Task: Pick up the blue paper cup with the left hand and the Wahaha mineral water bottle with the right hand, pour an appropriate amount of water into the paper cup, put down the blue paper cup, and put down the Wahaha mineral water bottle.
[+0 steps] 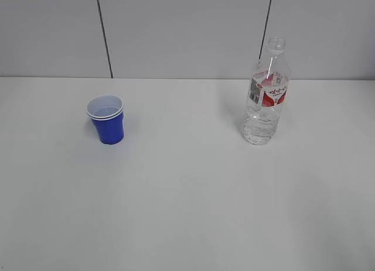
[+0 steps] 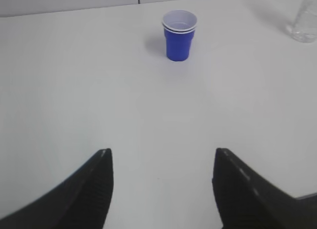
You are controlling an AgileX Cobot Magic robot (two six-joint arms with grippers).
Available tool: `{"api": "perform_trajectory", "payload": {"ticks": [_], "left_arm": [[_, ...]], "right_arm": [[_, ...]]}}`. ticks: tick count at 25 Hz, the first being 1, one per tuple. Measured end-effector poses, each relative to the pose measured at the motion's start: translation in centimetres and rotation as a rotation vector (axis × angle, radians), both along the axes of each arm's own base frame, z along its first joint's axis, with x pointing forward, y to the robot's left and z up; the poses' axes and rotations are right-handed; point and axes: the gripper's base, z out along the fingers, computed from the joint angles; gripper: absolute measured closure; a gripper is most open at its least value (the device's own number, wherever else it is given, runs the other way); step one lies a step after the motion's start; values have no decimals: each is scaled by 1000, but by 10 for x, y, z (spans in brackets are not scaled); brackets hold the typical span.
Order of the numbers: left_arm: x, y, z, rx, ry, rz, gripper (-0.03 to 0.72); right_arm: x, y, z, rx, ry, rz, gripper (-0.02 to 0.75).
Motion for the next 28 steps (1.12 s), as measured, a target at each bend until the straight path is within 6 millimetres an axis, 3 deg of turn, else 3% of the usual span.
{"api": "perform_trajectory", "payload": {"ticks": [12, 28], "left_arm": [[1, -1, 0, 0, -1, 184, 209], [2, -2, 0, 0, -1, 199, 209]], "right_arm": [[0, 1, 0, 0, 0, -65, 150], [-1, 1, 0, 0, 0, -69, 150]]}}
